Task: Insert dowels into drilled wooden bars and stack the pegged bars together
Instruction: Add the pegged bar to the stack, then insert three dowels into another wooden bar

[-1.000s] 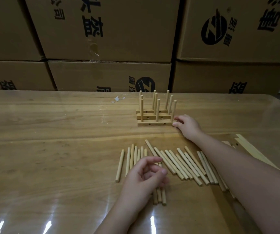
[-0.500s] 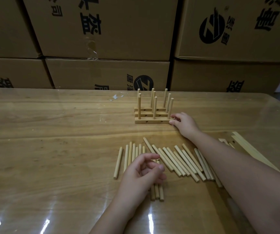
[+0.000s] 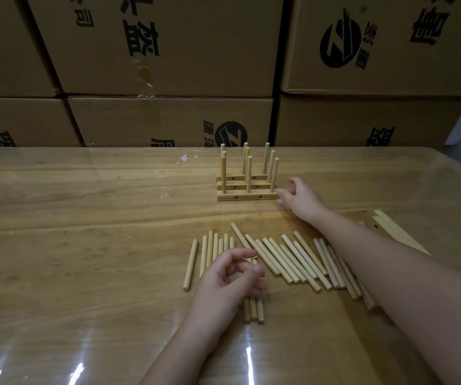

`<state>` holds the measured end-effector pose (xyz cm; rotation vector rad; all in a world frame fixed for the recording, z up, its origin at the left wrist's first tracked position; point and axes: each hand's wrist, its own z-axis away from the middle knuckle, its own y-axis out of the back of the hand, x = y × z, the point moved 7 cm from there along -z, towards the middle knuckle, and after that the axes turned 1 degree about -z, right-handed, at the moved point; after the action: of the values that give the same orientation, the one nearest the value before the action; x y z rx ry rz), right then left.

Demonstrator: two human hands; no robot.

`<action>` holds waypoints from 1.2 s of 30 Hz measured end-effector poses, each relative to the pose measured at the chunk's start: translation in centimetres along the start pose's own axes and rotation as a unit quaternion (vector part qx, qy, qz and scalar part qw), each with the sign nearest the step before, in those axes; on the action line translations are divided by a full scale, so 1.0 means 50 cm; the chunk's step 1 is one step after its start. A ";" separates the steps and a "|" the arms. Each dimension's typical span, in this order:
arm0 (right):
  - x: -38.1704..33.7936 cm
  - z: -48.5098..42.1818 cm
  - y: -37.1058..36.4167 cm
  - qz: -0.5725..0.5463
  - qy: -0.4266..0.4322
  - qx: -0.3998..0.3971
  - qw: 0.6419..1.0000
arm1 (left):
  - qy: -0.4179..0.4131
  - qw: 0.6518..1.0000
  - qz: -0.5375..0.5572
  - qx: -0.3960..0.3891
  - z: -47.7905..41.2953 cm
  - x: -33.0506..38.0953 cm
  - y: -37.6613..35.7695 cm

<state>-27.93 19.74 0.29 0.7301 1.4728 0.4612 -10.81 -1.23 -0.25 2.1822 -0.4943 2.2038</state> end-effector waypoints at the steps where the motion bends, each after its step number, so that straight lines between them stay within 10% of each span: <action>1: -0.002 0.013 0.011 -0.016 -0.009 0.007 1.000 | 0.000 1.000 -0.002 0.002 0.000 0.000 0.001; 10: -0.020 0.263 0.138 -0.155 0.017 0.098 0.983 | -0.014 0.999 -0.035 0.014 0.008 0.007 0.005; 15: 0.008 0.372 0.107 -0.061 -0.006 0.012 0.998 | -0.026 0.997 -0.070 0.014 0.010 0.014 0.001; 29: -0.015 0.429 0.101 0.108 0.183 0.138 0.967 | -0.021 0.994 -0.103 0.024 0.007 0.010 0.000; 33: 0.009 0.428 0.177 0.242 0.096 0.257 0.931 | -0.018 0.996 -0.090 0.021 0.005 0.006 0.001; 36: 0.060 0.420 0.200 0.322 -0.027 0.205 0.924 | -0.019 0.996 -0.088 0.022 0.003 0.003 0.004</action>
<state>-5.52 25.55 3.91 1.5700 1.2625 0.6254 -10.71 -1.50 -0.18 2.1970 -0.2461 2.1064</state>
